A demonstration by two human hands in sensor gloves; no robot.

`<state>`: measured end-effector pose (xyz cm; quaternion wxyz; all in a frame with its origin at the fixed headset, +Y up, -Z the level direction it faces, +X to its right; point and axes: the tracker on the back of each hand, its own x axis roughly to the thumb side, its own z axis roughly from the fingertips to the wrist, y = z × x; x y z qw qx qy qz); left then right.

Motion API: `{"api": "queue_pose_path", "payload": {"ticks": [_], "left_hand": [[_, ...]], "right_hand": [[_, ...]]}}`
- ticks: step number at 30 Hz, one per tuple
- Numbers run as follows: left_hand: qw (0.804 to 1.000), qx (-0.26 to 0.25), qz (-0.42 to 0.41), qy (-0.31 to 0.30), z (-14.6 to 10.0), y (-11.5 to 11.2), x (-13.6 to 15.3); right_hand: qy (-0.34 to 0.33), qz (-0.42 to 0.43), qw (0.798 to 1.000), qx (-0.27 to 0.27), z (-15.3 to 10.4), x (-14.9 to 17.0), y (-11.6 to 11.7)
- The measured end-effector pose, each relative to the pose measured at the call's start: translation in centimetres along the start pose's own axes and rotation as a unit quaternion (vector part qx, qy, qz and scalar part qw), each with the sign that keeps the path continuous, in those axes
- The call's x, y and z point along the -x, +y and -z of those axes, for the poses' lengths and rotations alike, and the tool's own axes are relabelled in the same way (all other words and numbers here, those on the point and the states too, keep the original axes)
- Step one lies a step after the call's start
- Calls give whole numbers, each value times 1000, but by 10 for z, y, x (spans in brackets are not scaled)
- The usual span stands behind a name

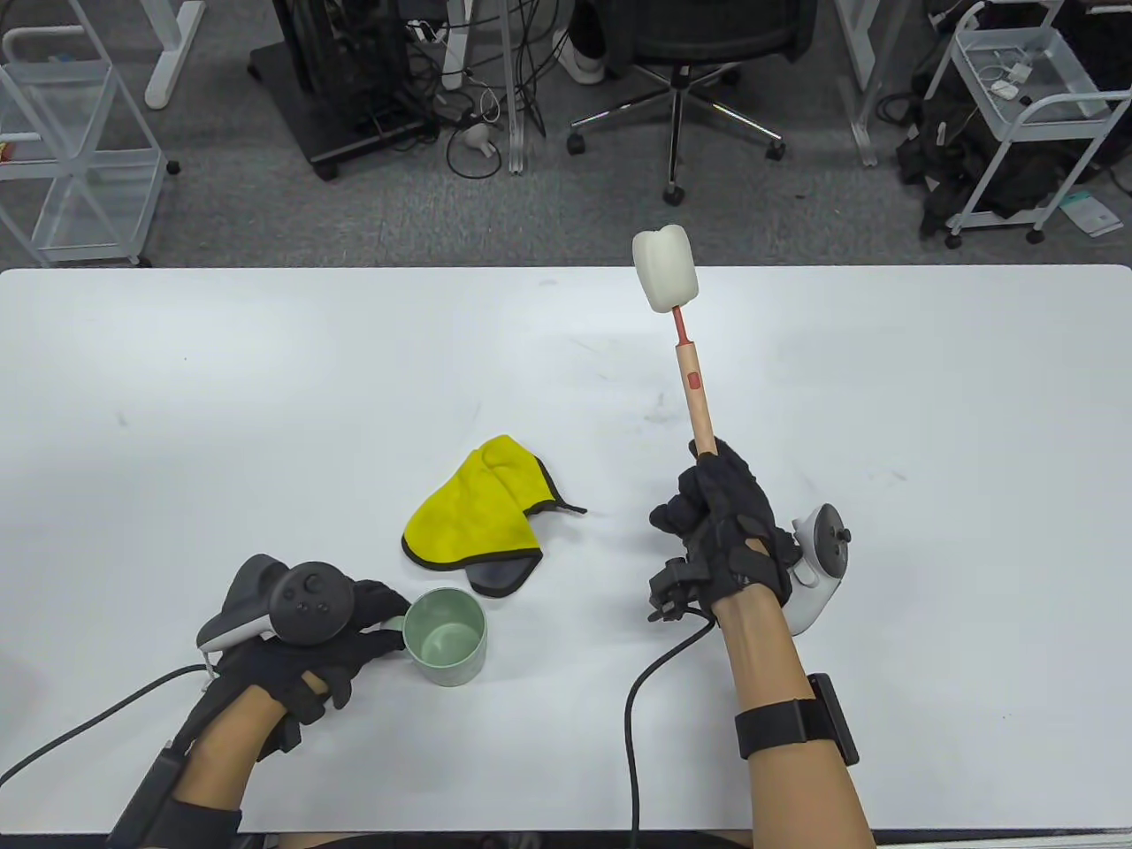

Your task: Brush the water cup with the cup brush

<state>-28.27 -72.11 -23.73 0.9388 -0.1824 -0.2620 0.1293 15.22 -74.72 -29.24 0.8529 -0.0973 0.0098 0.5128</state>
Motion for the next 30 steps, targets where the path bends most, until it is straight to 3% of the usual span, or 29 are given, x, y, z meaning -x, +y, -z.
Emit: {"api": "queue_pose_path", "payload": {"ticks": [5,11,15,19,23,26,29,30], "left_hand": [[998,-41,-54,-17,-5,6,4],[981,-167,-94,-5,-18,19,9],[965,-247,-77,44,-30,26,13],[955,-279,-36,98,-37,29,20],[940,-305,2,150,-43,33,24],[926,-325,40,190,-50,38,27],[914,-336,75,217,-54,41,30],[912,-335,84,222,-56,42,31]], "right_hand": [[-3,1,1000,4,0,-1,-1],[1,-14,1000,7,-1,-1,-2],[5,-44,999,14,-1,-2,-2],[-9,-86,996,16,-3,-6,1],[-76,-168,983,18,-9,-21,14],[-179,-304,936,15,-22,-39,37],[-280,-402,871,26,-40,-52,62],[-320,-439,839,22,-49,-56,73]]}}
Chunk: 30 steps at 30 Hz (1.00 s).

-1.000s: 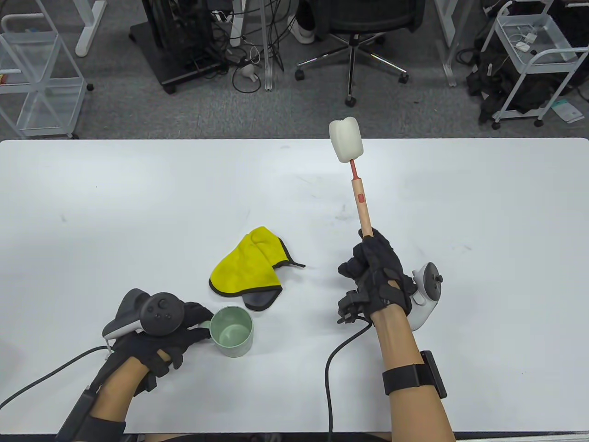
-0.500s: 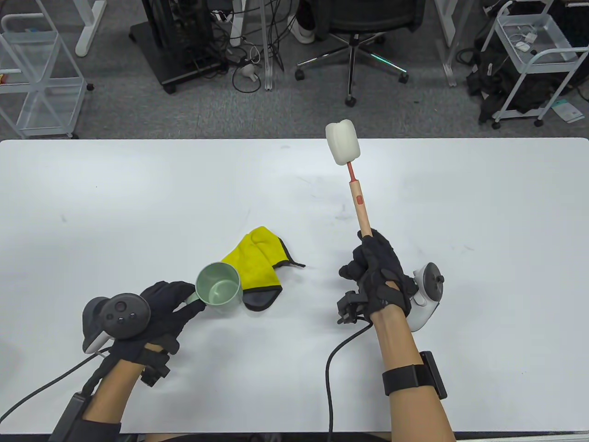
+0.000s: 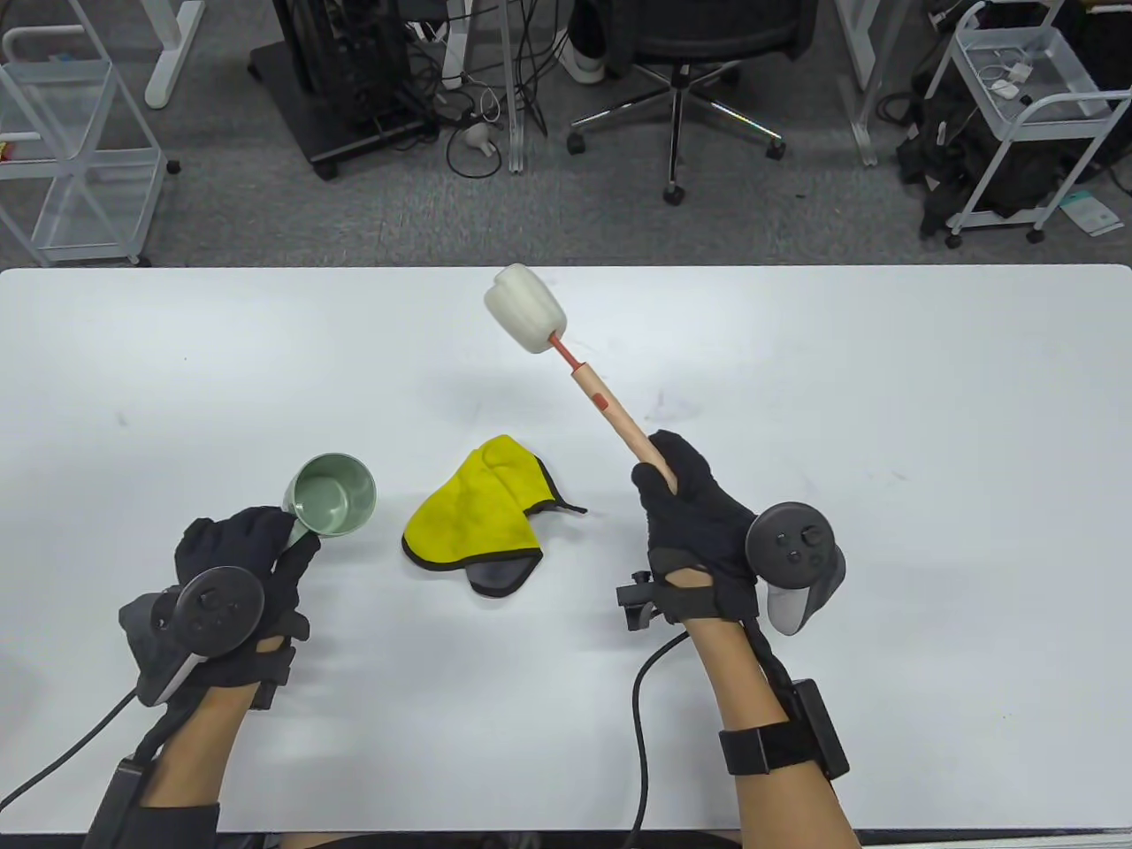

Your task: Brush the water cup with the cup brush

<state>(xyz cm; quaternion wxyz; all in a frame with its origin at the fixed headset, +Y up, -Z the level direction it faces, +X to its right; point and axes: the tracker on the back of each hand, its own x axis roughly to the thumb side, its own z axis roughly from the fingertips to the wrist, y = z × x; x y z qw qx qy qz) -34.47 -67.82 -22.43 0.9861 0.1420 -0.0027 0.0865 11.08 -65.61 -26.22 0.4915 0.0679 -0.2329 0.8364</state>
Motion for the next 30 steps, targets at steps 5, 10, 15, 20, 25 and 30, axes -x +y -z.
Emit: {"api": "queue_pose_path", "payload": {"ticks": [5,10,15,20,25,30], "left_hand": [[999,-5,49,3,0,4,0],[996,-2,85,3,0,4,-6],[994,5,106,-4,1,2,-11],[993,9,115,-10,0,1,-15],[991,16,126,-38,-2,-1,-24],[988,21,133,-72,-4,-4,-37]], "right_hand": [[-168,-122,978,13,-17,-55,12],[-280,-170,945,-2,-36,-90,27],[-331,-177,926,-42,-46,-101,39],[-338,-180,921,-75,-49,-102,47],[-339,-203,914,-89,-52,-101,55],[-338,-228,907,-102,-54,-100,61]]}}
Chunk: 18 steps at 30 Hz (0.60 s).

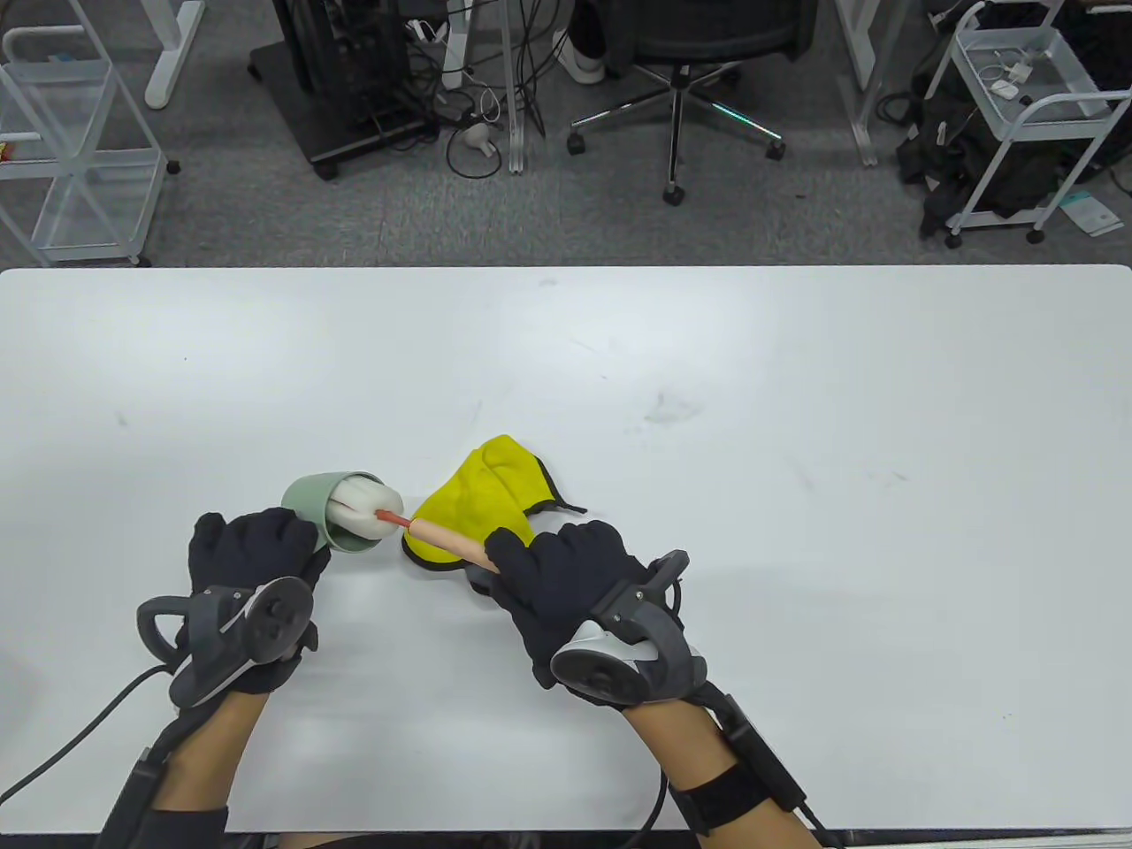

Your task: Brush the water cup with the cup brush

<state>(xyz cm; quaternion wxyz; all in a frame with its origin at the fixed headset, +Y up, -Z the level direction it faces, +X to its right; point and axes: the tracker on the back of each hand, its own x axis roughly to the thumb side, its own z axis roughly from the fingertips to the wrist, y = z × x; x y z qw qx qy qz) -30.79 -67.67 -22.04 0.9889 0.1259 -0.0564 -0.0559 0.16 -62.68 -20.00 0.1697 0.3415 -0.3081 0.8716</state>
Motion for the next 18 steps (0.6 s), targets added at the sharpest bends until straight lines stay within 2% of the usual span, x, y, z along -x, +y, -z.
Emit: {"api": "queue_pose_path", "payload": {"ticks": [9,18], "left_hand": [[998,-13,9,-68,-5,5,-23],[997,-20,19,-73,-6,5,-22]], "right_hand": [[-11,-15,999,-34,-1,-8,13],[-28,3,999,-39,0,-14,13]]}}
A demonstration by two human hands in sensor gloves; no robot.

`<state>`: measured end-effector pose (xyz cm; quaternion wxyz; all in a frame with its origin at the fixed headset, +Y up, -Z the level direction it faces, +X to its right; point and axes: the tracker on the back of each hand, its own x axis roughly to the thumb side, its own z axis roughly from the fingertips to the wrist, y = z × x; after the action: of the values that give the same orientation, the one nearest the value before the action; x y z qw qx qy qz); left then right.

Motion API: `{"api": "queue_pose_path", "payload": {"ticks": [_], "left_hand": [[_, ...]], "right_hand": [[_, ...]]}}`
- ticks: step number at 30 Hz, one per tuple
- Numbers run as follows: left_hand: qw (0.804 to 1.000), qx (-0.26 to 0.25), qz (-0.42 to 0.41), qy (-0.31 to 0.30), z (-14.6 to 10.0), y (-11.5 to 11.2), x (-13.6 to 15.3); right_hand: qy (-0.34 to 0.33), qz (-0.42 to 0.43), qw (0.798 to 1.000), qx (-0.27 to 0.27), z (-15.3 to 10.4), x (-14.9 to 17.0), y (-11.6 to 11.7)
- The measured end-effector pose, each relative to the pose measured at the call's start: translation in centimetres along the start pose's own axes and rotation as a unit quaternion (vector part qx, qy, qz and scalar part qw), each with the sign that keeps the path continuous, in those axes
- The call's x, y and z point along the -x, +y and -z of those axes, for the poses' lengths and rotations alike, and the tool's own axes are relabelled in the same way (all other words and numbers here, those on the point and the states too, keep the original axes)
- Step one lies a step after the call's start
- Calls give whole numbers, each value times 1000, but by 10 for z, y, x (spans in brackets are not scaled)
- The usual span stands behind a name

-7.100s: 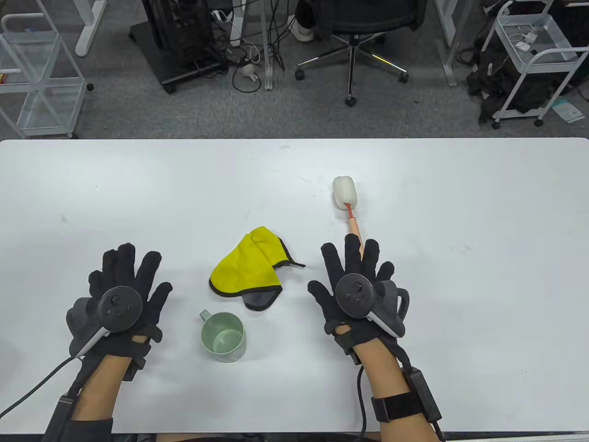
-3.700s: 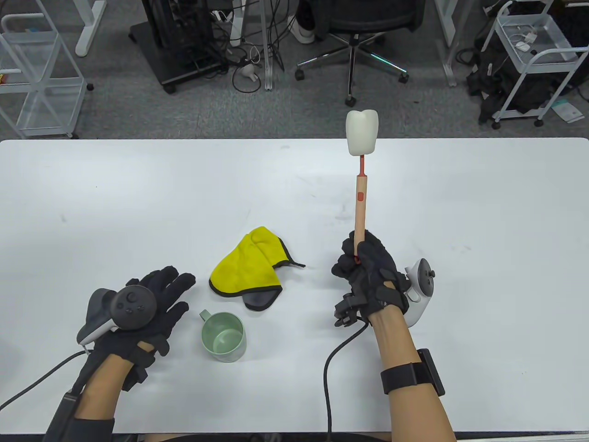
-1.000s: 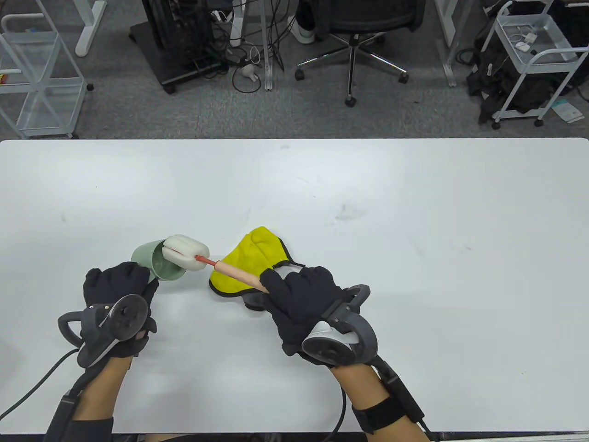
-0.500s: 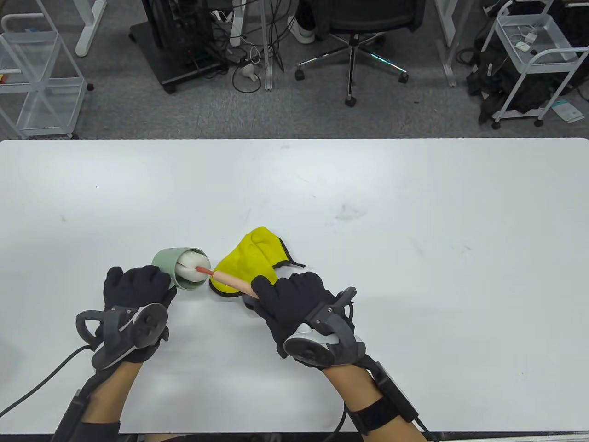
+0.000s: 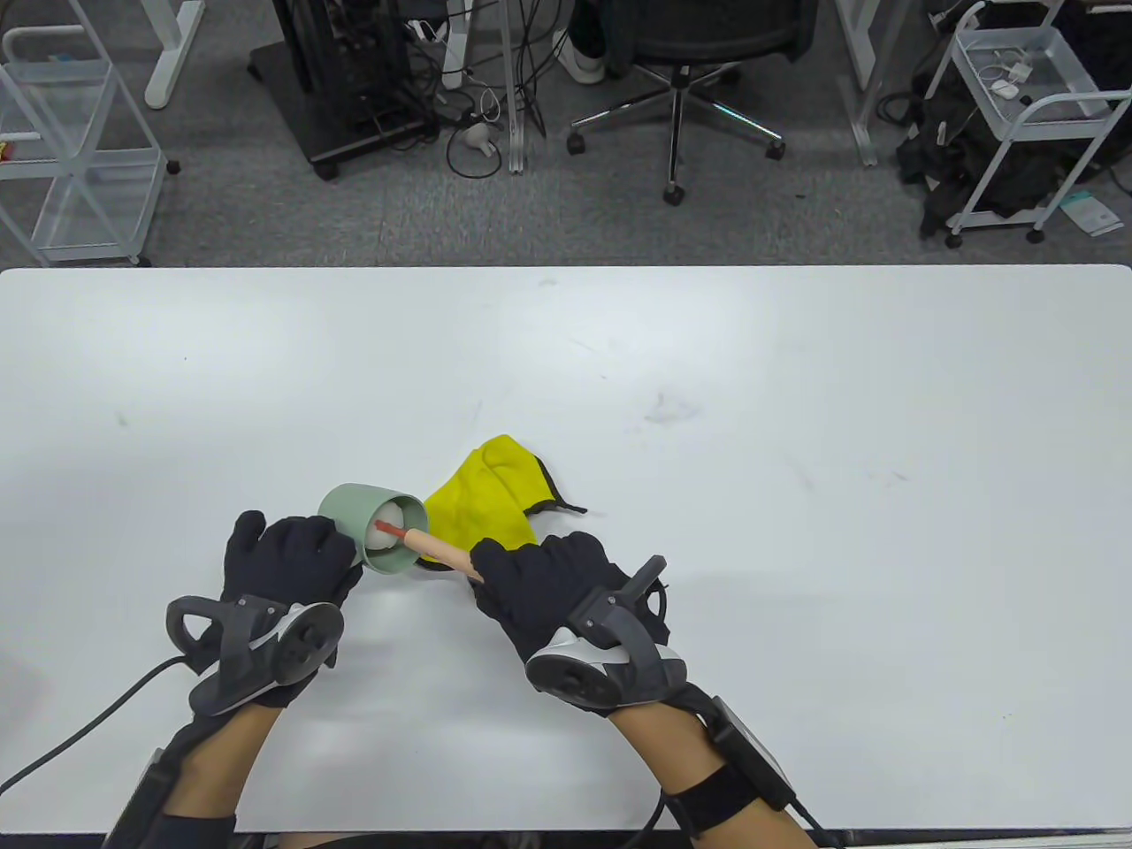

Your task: Brush the water cup with the cup brush

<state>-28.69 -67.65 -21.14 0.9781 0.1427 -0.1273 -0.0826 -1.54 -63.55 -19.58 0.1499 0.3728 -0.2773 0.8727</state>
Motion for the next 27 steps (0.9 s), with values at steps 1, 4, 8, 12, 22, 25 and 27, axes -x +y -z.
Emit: {"api": "queue_pose_path", "payload": {"ticks": [1,4,8,12,22,25,27], "left_hand": [[1000,-1,2,1,0,0,0],[1000,-2,0,13,0,0,2],[1000,-5,1,23,0,2,3],[1000,-5,-2,26,0,1,4],[1000,6,-8,9,1,-1,2],[1000,7,-6,6,1,-2,1],[1000,5,-4,7,1,-2,1]], "right_hand": [[-3,6,1000,-1,0,-1,0],[-17,7,1000,-9,2,-6,0],[-18,3,1000,-9,2,-8,0],[-9,-13,1000,-9,3,-6,0],[2,-29,999,24,-1,1,-2],[-10,-24,999,22,0,-5,-3],[-19,-20,999,22,1,-10,-3]]}}
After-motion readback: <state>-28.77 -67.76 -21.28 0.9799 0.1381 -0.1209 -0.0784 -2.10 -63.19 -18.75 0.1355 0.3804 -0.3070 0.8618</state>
